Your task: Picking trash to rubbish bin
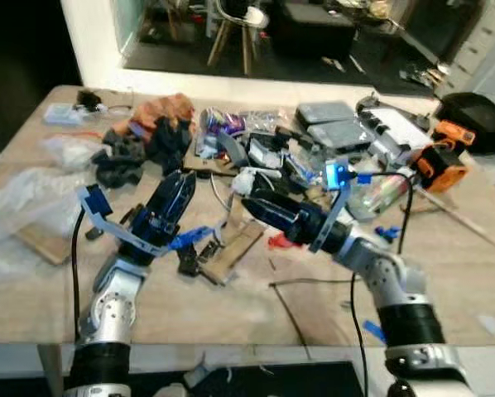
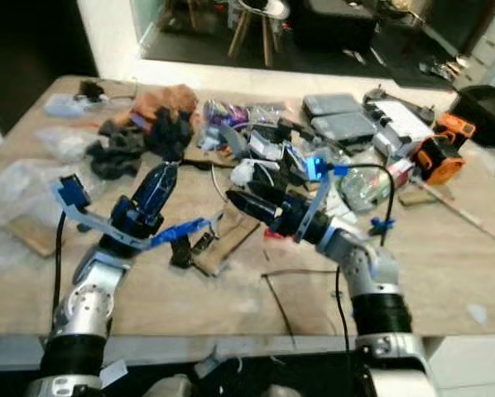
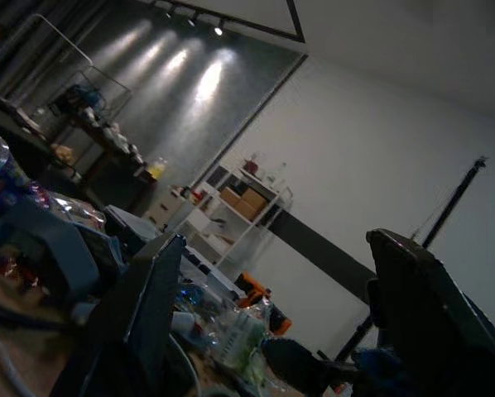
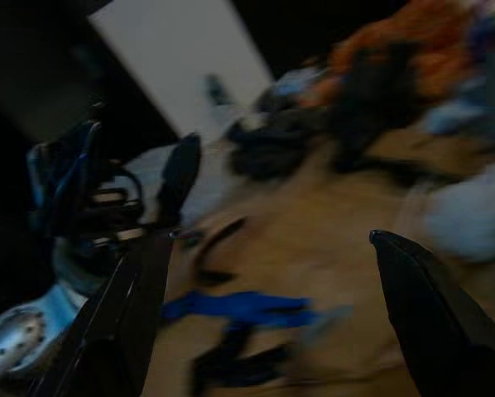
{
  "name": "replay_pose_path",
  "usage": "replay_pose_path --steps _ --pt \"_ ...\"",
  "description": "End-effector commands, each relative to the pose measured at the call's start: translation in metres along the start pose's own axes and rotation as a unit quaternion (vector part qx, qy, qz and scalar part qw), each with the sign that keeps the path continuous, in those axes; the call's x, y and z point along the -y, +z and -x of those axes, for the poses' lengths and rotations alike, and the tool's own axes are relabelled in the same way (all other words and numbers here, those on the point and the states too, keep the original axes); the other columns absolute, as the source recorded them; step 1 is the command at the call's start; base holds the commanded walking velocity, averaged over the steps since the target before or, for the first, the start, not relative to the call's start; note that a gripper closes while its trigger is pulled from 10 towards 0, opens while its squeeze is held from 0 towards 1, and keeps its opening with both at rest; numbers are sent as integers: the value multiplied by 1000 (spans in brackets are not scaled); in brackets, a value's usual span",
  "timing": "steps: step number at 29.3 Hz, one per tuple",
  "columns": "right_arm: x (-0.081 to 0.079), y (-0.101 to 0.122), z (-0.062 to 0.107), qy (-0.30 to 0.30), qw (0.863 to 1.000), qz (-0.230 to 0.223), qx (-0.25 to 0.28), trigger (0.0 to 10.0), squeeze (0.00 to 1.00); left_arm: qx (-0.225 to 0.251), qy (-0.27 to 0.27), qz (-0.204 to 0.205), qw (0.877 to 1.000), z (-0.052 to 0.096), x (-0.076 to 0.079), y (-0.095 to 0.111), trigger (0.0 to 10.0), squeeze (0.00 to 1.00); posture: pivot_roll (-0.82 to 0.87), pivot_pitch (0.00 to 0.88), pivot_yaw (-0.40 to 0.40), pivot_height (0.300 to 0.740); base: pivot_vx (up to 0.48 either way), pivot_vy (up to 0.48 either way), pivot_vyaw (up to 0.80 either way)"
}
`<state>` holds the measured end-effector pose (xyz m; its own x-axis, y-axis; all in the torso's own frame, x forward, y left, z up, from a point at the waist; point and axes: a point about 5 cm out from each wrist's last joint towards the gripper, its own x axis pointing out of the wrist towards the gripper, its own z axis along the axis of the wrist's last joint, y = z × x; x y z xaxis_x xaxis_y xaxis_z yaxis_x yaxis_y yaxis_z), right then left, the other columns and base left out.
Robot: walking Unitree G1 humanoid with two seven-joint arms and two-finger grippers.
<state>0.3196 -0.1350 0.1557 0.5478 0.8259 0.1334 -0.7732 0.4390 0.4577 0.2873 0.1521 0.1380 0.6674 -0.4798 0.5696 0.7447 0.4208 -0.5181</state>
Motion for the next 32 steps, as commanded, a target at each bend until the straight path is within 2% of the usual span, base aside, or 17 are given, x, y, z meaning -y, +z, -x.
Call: replay_pose_path --steps 1,7,11,12,14,17,18,20,24,29,32 --pt "6 4 8 -20 1000 12 4 10000 0 -12 -15 -10 1000 -2 4 -3 10000 0 6 0 -59 740 0 0 -769" --pt "12 15 15 -44 998 32 11 10000 0 -23 -10 -42 999 -1 3 3 10000 0 3 0 -60 740 0 0 -775" --pt "14 19 17 -52 997 58 5 10000 0 -29 11 -65 997 -2 1 4 10000 0 3 0 -60 740 0 0 0" --pt "15 22 19 -60 995 83 -3 10000 0 -31 22 -76 996 -4 0 6 10000 0 3 0 -60 740 0 0 0" --pt "17 25 19 -67 993 97 -6 10000 0 -33 22 -84 996 -5 0 7 10000 0 3 0 -60 740 0 0 0" --pt "23 32 23 -100 983 152 -27 10000 0 -46 17 -114 992 -5 2 11 10000 0 1 0 -58 740 0 0 0" --pt "23 32 23 -100 983 152 -27 10000 0 -46 17 -114 992 -5 2 11 10000 0 1 0 -58 740 0 0 0" --pt "29 38 26 -127 974 185 -38 10000 0 -52 16 -122 991 -4 1 13 10000 0 1 0 -58 740 0 -178 0" --pt "32 43 28 -146 967 205 -44 10000 0 -63 15 -131 989 -4 1 12 10000 0 0 0 -56 740 0 -424 0" --pt "35 43 29 -155 963 216 -47 10000 0 -67 22 -135 988 -5 1 10 10000 0 1 0 -56 740 0 -439 0" --pt "36 43 29 -157 961 221 -50 10000 0 -65 34 -133 988 -5 -1 10 10000 0 1 0 -56 740 0 0 0"
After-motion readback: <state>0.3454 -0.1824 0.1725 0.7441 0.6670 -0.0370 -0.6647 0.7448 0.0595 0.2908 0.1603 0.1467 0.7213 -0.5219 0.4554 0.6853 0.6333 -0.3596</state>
